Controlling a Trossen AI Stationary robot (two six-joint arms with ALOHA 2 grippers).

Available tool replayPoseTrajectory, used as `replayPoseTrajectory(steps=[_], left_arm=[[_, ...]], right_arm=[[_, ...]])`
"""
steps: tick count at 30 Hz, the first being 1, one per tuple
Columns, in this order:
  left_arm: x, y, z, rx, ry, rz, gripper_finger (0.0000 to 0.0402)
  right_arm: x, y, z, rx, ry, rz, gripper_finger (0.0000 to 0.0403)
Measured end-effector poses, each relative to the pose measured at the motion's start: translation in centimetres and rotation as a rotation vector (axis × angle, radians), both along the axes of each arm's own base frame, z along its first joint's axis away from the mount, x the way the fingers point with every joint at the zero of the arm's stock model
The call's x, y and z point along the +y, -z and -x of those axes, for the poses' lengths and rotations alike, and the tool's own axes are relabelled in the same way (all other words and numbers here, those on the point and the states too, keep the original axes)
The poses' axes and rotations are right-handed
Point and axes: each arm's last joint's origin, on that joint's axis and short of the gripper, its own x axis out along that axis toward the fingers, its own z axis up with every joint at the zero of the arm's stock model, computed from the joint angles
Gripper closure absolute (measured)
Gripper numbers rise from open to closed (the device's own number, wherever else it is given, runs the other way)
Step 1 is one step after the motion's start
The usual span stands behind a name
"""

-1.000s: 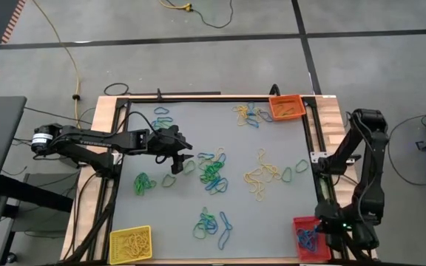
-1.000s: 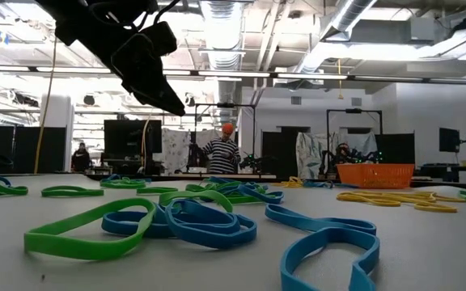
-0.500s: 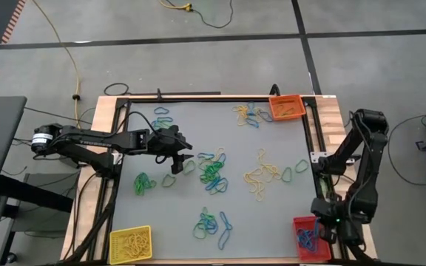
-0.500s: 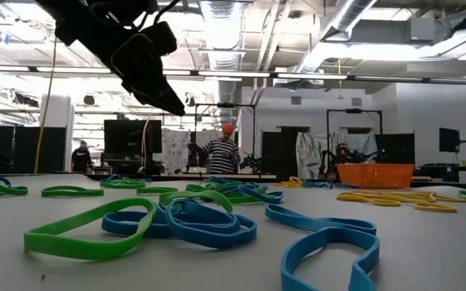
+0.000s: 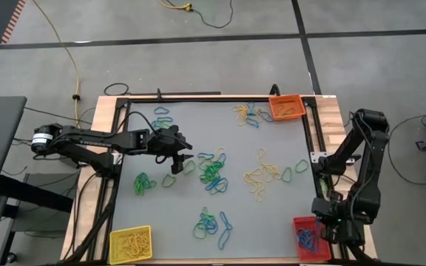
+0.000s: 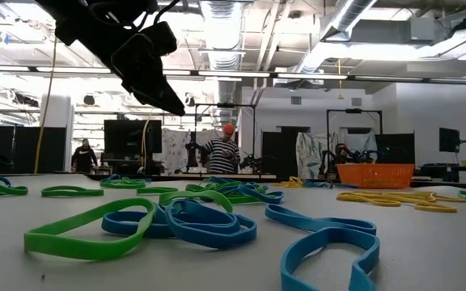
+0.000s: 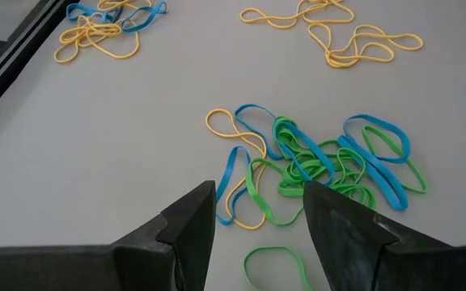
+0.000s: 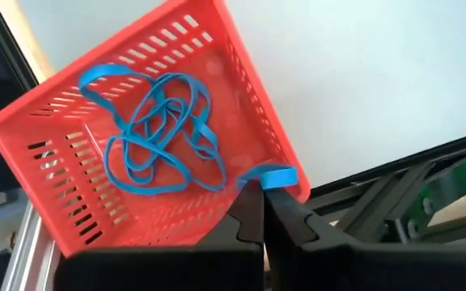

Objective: Sort rubber bands into baskets
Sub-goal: Put the blue rubber band into the red bin

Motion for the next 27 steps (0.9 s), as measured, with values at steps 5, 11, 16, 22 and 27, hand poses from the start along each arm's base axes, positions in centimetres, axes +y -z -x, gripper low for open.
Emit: replayPoseTrajectory(steps=[5, 11, 16, 22, 27], left_arm=[[0.0, 0.0, 0.0, 0.000, 0.000, 0.000, 0.0223], [0.0, 0.0, 0.0, 0.000, 0.000, 0.000, 0.0223], [0.0, 0.0, 0.0, 0.000, 0.000, 0.000, 0.0223], [0.0, 0.0, 0.0, 0.000, 0.000, 0.000, 0.0223], [0.0, 0.0, 0.0, 0.001, 0.000, 0.000, 0.0223]], right_arm=[[0.1, 0.0, 0.0, -0.002, 0.009, -0.007, 0.0374], [0.7, -0.2, -0.3, -0.047, 0.025, -0.070, 0.0360], [1.7, 0.5, -0.6, -0.082, -0.007, -0.083, 0.0347], [2.6, 1.6, -0.8, -0.076, -0.018, -0.047, 0.0304], [2.5, 1.8, -1.0, -0.072, -0.009, -0.030, 0.0232]])
